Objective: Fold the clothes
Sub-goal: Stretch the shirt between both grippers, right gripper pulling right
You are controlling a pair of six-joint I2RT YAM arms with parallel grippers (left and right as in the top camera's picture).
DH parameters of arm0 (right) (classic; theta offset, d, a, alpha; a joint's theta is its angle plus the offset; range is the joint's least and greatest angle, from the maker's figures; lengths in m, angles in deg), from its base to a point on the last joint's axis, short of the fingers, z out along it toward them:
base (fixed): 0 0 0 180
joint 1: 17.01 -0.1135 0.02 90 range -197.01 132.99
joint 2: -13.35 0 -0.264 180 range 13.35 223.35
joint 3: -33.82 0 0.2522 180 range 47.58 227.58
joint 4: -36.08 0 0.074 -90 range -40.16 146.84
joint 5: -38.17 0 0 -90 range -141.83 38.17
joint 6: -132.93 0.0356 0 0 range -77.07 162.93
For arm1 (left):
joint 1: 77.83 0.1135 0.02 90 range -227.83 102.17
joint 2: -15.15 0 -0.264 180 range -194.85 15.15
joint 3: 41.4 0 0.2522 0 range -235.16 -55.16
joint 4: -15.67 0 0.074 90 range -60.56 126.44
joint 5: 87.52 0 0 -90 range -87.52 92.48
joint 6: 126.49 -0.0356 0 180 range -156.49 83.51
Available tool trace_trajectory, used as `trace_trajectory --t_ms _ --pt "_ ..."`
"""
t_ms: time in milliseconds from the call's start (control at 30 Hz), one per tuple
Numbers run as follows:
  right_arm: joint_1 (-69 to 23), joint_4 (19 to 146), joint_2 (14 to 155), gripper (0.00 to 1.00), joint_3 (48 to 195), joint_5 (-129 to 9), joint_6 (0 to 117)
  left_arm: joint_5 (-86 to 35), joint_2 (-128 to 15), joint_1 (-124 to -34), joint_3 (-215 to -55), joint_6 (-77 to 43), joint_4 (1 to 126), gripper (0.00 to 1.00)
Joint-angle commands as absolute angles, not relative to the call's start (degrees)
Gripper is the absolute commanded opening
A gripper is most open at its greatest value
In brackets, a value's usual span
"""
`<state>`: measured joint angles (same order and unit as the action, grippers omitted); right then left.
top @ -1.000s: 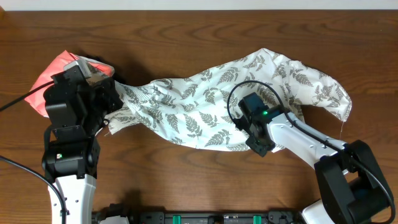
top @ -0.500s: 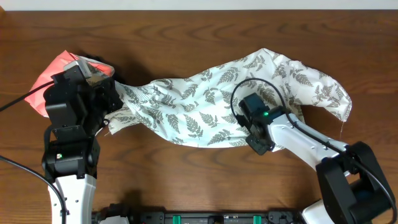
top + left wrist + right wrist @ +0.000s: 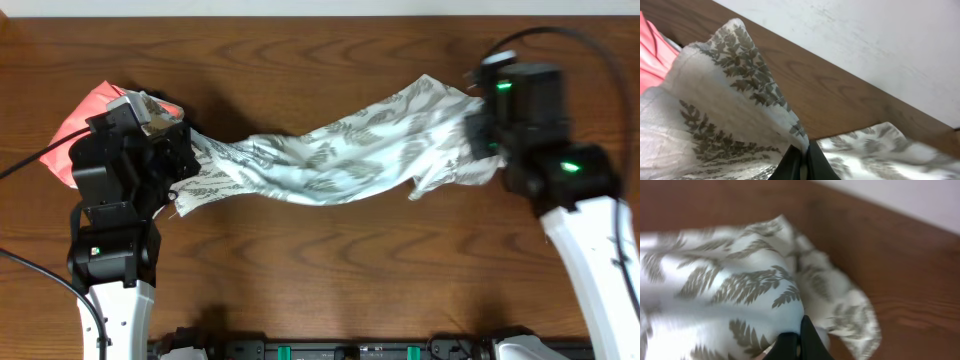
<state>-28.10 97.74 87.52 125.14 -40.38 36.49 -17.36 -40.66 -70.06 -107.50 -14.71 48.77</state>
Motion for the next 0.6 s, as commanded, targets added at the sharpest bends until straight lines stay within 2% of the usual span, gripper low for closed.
trace_trajectory --t_ms 0,300,567 --pt "-24.80 99.16 85.51 0.01 127.85 -39.55 35.70 -18.97 -39.35 -69.93 -108.88 -15.91 48.20 0.06" --pt "-20.87 100.28 82.17 0.01 128.31 -26.55 33.45 -19.00 -34.76 -69.93 -108.88 -15.91 47.83 0.06" --pt "-16.06 101.08 80.03 0.01 133.21 -24.93 35.35 -19.72 -31.26 -69.93 -108.88 -15.87 48.72 0.06"
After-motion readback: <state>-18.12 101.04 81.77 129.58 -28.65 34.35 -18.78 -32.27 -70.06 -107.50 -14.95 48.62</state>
